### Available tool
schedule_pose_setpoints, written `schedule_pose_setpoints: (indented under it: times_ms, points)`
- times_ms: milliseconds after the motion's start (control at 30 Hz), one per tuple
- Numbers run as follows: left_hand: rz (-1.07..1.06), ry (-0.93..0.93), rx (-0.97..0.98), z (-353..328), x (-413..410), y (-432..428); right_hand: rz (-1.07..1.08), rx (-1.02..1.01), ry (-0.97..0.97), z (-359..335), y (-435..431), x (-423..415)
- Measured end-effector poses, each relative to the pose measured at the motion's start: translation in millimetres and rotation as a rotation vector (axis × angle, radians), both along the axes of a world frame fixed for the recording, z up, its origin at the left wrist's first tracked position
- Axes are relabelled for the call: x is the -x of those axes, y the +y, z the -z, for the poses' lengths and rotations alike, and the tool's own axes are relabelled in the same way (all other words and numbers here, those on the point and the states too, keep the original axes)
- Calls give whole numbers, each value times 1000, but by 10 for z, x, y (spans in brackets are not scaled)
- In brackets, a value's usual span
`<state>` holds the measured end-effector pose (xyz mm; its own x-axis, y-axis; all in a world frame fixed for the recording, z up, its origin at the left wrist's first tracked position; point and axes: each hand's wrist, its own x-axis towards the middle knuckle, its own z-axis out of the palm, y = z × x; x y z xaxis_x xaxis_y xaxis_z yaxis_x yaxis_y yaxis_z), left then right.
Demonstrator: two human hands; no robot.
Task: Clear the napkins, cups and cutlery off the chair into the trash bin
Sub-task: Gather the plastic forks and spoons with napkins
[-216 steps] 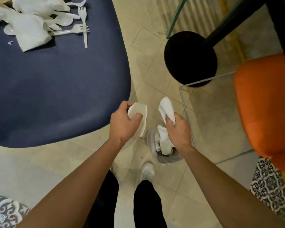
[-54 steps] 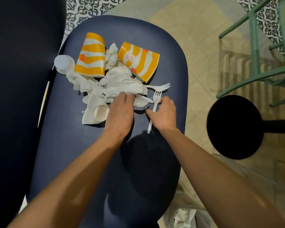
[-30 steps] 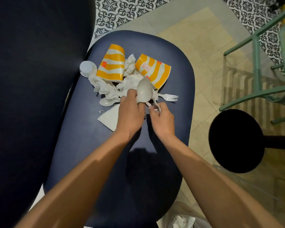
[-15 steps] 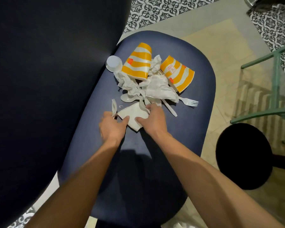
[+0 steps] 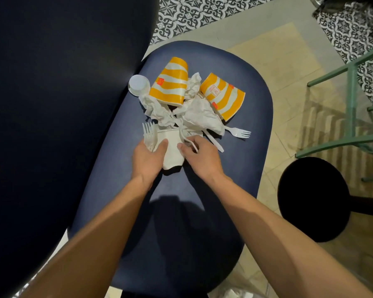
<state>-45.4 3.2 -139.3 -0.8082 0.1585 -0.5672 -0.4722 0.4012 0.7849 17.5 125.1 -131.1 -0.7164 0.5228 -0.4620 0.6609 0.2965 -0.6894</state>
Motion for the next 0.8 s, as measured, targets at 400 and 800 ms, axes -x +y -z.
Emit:
schedule_pose_setpoints:
  times_ms: [400, 800]
  points:
    - [-6, 162, 130, -34, 124, 10, -53, -465, -71, -28, 409, 276]
    - [2, 161, 157, 15, 76, -47, -86, -637, -162, 42, 419, 326]
